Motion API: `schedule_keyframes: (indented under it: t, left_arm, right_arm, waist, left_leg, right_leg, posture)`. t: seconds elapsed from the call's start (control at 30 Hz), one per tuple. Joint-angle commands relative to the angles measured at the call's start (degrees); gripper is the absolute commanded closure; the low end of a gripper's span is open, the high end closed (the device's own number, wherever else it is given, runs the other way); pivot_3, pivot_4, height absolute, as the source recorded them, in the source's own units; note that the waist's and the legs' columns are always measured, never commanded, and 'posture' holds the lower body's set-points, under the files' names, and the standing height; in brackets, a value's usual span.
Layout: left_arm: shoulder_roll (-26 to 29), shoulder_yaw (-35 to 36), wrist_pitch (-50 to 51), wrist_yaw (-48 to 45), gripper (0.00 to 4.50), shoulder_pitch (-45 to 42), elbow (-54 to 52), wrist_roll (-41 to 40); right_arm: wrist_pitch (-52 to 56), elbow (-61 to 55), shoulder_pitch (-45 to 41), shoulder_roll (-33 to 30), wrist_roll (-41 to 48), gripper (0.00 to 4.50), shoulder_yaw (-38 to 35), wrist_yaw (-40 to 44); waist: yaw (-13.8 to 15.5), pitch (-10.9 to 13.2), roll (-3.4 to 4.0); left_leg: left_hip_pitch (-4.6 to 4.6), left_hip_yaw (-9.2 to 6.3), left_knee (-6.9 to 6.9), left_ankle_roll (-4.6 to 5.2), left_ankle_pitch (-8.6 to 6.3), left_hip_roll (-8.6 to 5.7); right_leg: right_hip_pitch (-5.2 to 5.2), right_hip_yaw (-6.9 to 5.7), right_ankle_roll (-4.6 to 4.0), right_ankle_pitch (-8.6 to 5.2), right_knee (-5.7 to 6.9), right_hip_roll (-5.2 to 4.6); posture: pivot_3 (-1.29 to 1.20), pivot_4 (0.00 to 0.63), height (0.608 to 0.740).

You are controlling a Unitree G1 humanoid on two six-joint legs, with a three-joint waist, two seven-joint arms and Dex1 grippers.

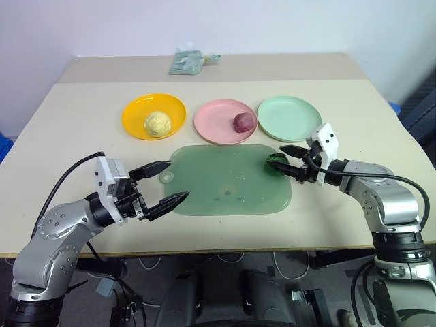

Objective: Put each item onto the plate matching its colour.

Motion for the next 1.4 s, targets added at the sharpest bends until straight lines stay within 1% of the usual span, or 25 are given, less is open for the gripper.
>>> schedule_keyframes:
  t: [0.03,0.23,0.3,0.37,0.43,0.47,0.57,0.8,1.17,1.4]
  left_arm:
    - [1.02,1.07,-0.20,-0.08,0.00,0.39,-2.69,-0.98]
    - [1.34,1.69,0.30,1.11,0.00,1.86,-4.60,-1.80]
    - [1.44,2.02,0.46,1.63,0.00,2.52,-5.24,-2.04]
    - [1.56,2.39,0.58,2.14,0.00,3.03,-5.68,-2.29]
    - [1.75,2.56,0.59,2.47,0.00,3.41,-6.03,-2.51]
    - [1.83,2.63,0.61,2.62,0.00,3.56,-6.21,-2.64]
    - [2.16,2.84,0.67,3.12,0.00,3.90,-6.72,-2.92]
    - [2.63,3.58,1.07,3.55,0.00,4.46,-7.42,-3.38]
    - [2.99,3.57,1.97,4.48,0.00,4.15,-8.14,-4.50]
    - [3.10,3.88,2.23,4.71,0.00,4.44,-8.52,-4.77]
  right_arm:
    - [-1.25,1.31,-1.31,0.93,0.58,1.33,0.08,-0.99]
    - [-2.80,4.67,-3.87,2.39,-1.51,1.33,2.38,-3.44]
    - [-1.38,5.32,-5.21,2.93,-0.64,1.33,2.01,-4.16]
    - [0.87,3.77,-5.96,2.94,1.05,0.82,1.65,-3.83]
    - [2.22,2.27,-6.09,2.60,1.74,0.18,1.88,-3.58]
    - [2.40,1.63,-6.00,2.43,1.59,0.08,2.19,-3.71]
    - [2.76,-0.12,-5.28,2.06,0.92,0.08,3.19,-4.27]
    - [3.73,-0.39,-3.56,0.04,1.43,0.08,4.44,-2.06]
    - [-5.60,11.02,-2.34,0.05,-2.18,0.08,5.20,-0.09]
    - [-9.57,15.19,-2.23,0.30,-3.66,0.08,5.46,0.26]
  waist:
    - [0.00,0.00,0.00]
    - [-0.02,0.00,-0.01]
    - [-0.01,0.00,-0.01]
    - [0.04,0.00,0.00]
    - [0.07,0.00,-0.01]
    - [0.09,0.00,-0.01]
    - [0.01,0.00,-0.01]
    - [0.06,0.00,-0.01]
    - [0.05,-0.01,-0.02]
    - [-0.02,-0.01,-0.02]
  left_leg:
    - [0.00,0.00,0.00,0.00,0.00,0.00]
    - [0.00,0.00,0.00,0.00,0.00,0.00]
    - [0.00,0.00,0.00,0.00,0.00,0.00]
    - [0.00,0.00,0.00,0.00,0.00,0.00]
    - [-0.01,0.00,0.01,0.00,0.00,-0.01]
    - [-0.01,0.00,0.01,0.00,0.00,0.00]
    - [-0.01,-0.01,0.01,0.00,0.00,0.00]
    - [-0.01,-0.01,0.02,0.00,0.00,-0.01]
    - [0.00,-0.01,0.02,0.00,0.00,0.00]
    - [0.00,-0.01,0.02,0.00,0.00,0.01]
  right_leg:
    - [0.00,0.00,0.00,0.00,0.00,0.00]
    - [0.00,0.01,0.00,0.00,0.00,0.00]
    - [0.00,0.01,0.00,0.00,0.00,0.01]
    - [0.00,0.01,0.00,0.00,0.00,0.00]
    - [0.00,0.01,0.00,0.00,0.00,-0.01]
    - [0.00,0.01,0.00,0.00,0.00,0.00]
    - [0.00,0.01,0.00,0.00,0.00,0.00]
    - [0.01,0.00,0.00,0.00,-0.01,0.00]
    - [0.03,0.00,0.00,0.00,-0.02,0.05]
    - [0.03,0.00,0.00,0.00,-0.01,0.09]
  posture:
    - [0.00,0.150,0.740]
    - [0.00,0.150,0.740]
    - [0.00,0.150,0.740]
    - [0.00,0.150,0.740]
    - [0.00,0.150,0.740]
    - [0.00,0.150,0.740]
    - [0.00,0.150,0.740]
    - [0.00,0.150,0.740]
    - [0.00,0.150,0.740]
    - [0.00,0.150,0.740]
